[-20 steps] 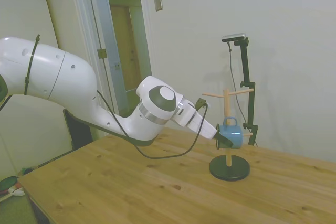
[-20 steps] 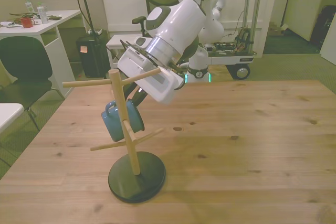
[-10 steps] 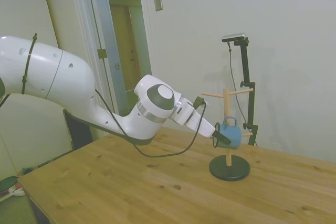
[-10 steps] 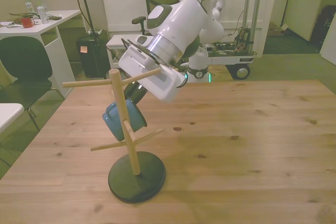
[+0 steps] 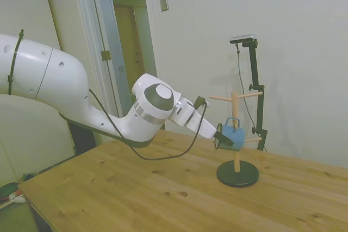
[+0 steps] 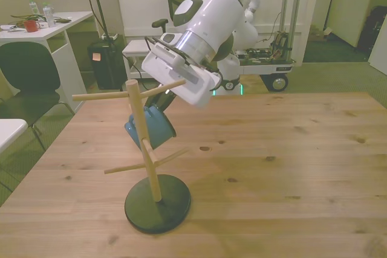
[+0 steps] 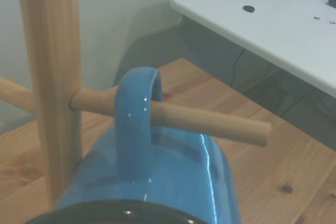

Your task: Unload the mug

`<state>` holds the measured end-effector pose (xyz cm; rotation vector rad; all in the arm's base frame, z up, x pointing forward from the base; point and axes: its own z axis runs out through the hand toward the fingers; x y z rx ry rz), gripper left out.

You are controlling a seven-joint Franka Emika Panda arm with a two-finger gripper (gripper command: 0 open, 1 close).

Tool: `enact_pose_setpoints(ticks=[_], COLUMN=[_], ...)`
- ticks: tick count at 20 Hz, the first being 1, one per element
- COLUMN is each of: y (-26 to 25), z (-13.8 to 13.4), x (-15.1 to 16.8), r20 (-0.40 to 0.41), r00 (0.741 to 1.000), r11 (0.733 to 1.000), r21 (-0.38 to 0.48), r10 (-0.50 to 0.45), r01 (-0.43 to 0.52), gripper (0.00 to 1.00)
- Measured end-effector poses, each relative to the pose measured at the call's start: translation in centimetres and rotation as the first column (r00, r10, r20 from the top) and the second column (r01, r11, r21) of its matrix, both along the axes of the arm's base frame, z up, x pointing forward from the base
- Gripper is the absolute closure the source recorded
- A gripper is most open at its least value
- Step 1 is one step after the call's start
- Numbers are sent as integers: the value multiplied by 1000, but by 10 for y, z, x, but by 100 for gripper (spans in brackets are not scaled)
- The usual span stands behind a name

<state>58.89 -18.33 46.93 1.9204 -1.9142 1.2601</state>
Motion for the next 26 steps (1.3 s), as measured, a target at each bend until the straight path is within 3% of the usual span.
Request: enact_pose_setpoints(ticks=[20, 26], y=[-21, 34], z=[7, 33], x=[-71, -107], r20=[10, 34], r00=[999, 993], r11=[999, 991], r21=[35, 69], r10=[-35, 115], r01=[34, -117], gripper=[100, 100])
